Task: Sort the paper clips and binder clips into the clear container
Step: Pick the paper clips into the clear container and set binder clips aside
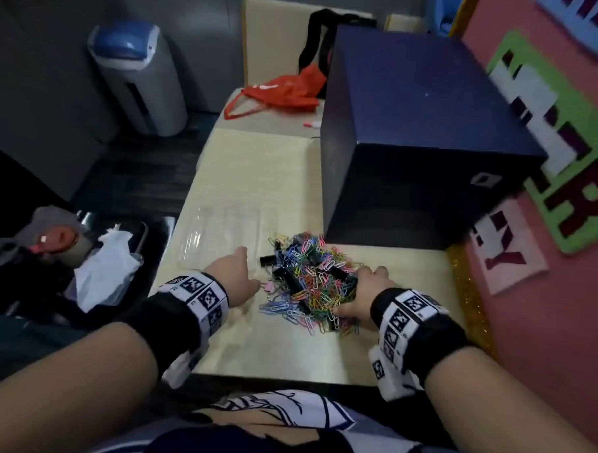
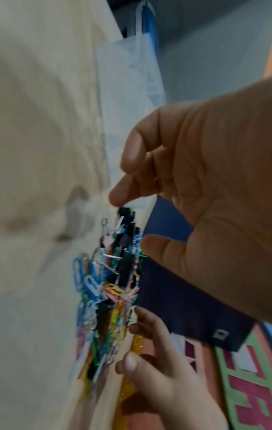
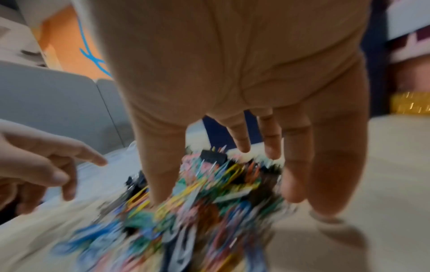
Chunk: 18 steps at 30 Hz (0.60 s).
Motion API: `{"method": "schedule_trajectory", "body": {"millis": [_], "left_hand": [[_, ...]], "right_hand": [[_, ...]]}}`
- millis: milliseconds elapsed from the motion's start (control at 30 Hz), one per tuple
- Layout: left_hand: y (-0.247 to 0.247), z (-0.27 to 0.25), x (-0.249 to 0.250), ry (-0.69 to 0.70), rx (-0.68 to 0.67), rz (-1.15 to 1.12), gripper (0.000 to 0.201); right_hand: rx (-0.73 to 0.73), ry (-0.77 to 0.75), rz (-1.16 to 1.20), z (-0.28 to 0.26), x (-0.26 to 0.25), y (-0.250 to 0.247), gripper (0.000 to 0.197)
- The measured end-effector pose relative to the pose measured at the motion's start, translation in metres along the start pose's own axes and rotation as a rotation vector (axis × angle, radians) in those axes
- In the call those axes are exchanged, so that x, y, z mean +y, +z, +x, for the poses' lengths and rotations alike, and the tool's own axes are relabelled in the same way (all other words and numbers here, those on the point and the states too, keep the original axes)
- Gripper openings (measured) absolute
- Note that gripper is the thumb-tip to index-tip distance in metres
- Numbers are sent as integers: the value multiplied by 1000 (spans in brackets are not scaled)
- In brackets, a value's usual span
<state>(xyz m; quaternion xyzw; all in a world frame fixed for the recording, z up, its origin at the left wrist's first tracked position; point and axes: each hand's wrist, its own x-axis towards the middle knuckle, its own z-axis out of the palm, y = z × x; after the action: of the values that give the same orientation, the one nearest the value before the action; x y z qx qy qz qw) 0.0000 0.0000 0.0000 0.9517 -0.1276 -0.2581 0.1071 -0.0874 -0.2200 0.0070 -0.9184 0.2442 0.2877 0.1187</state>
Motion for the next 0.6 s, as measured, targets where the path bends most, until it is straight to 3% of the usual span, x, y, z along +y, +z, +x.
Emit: {"method": "schedule_trajectory", "body": {"millis": [100,167,267,467,600], "left_hand": [[4,2,-2,-22,-6,50,54],[5,1,-3,-21,-20,34,53],[7,2,-6,17,-26,16,53],[4,3,-14,119,-67,63,55],[0,7,-8,183,-49,51,60]], "right_hand": [[36,-33,13,3,-9,8,87],[126,-104,52,6,-14,13,76],[132,-160,34,13,-19,16,59],[219,-137,62,23,-14,15,25],[313,-62,185,29,-4,7,16]]}}
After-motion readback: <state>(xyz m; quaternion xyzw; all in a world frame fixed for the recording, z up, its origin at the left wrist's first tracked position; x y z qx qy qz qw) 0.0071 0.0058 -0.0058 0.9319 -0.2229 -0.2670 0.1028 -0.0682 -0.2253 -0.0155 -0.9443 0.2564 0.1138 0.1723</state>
